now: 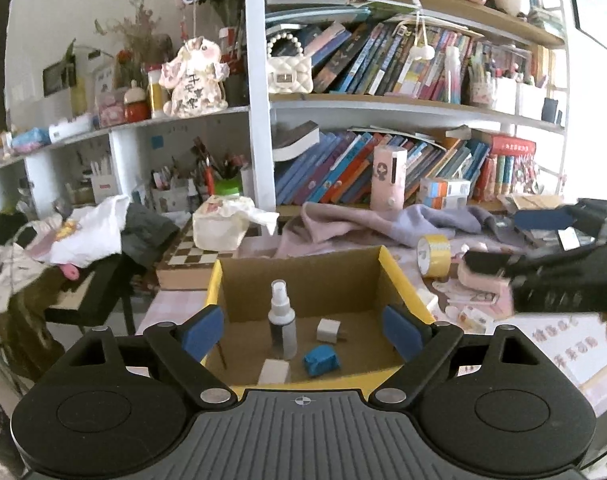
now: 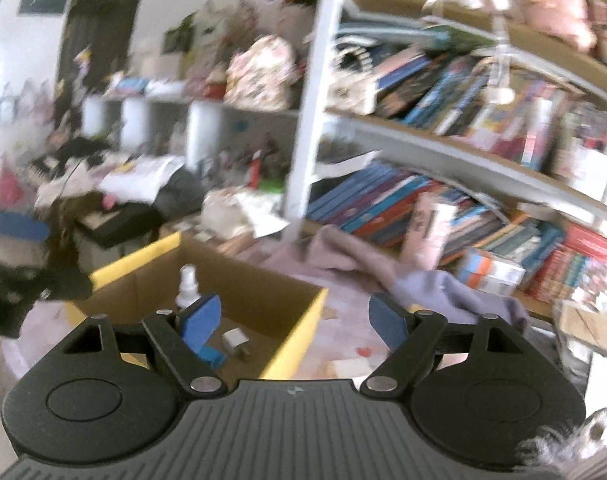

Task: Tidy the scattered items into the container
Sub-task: 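Withdraw both tools from the box and move toward the plush pig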

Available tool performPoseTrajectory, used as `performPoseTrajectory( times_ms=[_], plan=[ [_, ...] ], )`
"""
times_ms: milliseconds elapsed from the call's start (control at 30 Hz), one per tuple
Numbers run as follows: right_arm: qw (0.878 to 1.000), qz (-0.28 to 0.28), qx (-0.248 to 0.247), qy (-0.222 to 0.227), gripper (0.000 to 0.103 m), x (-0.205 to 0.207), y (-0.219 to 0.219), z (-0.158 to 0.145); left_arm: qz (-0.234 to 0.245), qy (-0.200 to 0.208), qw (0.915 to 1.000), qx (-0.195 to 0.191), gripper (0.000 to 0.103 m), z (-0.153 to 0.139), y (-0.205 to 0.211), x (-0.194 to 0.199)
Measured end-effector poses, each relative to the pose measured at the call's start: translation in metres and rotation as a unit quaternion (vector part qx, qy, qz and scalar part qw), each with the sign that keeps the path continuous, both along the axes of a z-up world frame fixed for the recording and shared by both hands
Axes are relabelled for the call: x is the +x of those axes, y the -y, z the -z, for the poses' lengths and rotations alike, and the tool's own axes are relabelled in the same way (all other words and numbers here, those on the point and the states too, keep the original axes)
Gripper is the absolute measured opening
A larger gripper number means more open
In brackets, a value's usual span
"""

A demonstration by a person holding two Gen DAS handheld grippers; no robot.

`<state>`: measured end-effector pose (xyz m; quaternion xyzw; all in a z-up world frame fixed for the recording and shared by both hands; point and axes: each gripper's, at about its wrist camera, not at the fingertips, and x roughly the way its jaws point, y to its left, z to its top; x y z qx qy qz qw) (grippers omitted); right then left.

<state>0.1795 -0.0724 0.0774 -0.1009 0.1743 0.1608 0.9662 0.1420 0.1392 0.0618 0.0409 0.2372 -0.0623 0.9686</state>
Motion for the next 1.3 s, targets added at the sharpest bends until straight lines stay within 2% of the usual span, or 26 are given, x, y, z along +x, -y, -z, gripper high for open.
performPoseTrajectory(
  times_ms=[67, 200, 500, 767, 900, 1300],
  plan=[
    [1.000, 0.020, 0.010, 0.010, 0.080, -0.013, 0.007, 0.000, -0.001, 0.002, 1.0000, 0.003, 0.095, 0.000, 0.000, -0.010],
    [0.998, 0.053, 0.027, 0.016, 0.080, -0.039, 0.020, 0.003, -0.007, 0.004, 1.0000, 0.003, 0.096, 0.002, 0.001, -0.029],
    [0.995, 0.094, 0.023, -0.011, 0.080, -0.087, 0.030, 0.028, 0.008, 0.004, 0.9997, 0.022, 0.096, 0.018, 0.015, -0.062],
    [0.992, 0.118, -0.007, -0.038, 0.080, -0.125, 0.028, 0.054, 0.054, -0.029, 0.9979, 0.022, 0.096, 0.042, 0.039, -0.074],
    [0.989, 0.135, -0.033, -0.049, 0.081, -0.134, 0.033, 0.061, 0.093, -0.049, 0.9941, 0.026, 0.096, 0.053, 0.056, -0.075],
    [0.977, 0.191, -0.026, -0.086, 0.083, -0.131, 0.068, 0.069, 0.171, -0.076, 0.9820, 0.023, 0.096, 0.065, 0.099, -0.060]
  ],
)
